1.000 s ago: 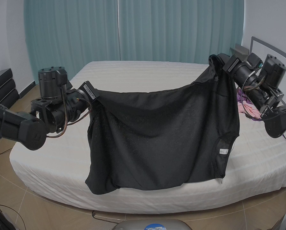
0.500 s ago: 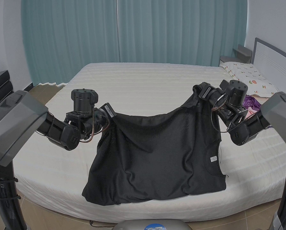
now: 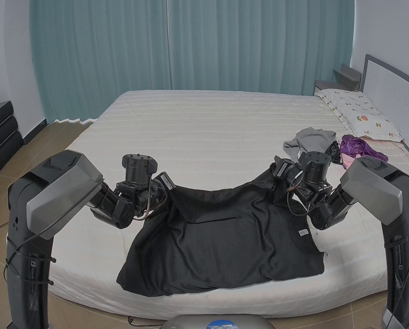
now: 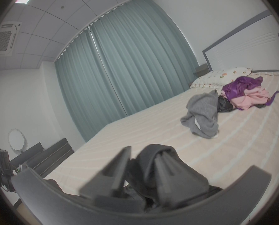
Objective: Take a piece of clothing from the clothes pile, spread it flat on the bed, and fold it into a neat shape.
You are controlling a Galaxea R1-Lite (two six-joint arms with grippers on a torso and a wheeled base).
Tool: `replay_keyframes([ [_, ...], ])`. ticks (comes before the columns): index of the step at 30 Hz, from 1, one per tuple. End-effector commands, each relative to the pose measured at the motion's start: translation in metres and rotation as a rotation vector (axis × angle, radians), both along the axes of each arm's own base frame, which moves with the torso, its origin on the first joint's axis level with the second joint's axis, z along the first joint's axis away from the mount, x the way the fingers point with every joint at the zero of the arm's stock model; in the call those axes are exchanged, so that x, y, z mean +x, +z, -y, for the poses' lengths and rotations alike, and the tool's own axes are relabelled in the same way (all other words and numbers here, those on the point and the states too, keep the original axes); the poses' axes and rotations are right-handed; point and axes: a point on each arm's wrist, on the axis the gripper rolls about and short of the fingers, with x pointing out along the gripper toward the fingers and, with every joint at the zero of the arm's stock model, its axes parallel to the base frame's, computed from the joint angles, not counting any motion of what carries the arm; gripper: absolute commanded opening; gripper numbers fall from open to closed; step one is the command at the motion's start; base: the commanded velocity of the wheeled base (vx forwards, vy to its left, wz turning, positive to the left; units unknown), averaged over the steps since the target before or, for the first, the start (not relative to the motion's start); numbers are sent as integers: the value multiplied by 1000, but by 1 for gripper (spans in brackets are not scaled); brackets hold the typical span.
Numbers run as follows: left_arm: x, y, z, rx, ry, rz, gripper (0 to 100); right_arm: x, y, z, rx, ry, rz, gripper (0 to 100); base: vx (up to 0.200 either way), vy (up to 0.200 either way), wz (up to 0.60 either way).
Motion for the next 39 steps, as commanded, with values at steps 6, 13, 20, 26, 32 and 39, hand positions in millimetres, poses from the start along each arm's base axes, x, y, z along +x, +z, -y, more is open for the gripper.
replay_keyframes([
  [6, 10, -36, -2, 22, 26, -56, 100, 10, -64, 3, -11, -14, -115, 100, 0, 0, 0],
  [13, 36, 3, -37, -85, 237, 141, 100, 48, -3, 38, 67, -171, 118, 100, 0, 0, 0],
  [20, 43, -21, -50, -50, 255, 50, 100, 47, -21, 50, 71, -182, 18, 100, 0, 0, 0],
  [26, 38, -36, -55, -23, 227, -62, 100, 24, -24, 51, 136, -102, -91, 100, 0, 0, 0],
  [32, 21, -28, -67, -61, 134, -206, 100, -5, -7, 50, 224, -9, -191, 100, 0, 0, 0],
  [39, 8, 3, -86, -167, 133, -184, 100, -29, 2, 51, 338, 42, -279, 100, 0, 0, 0],
])
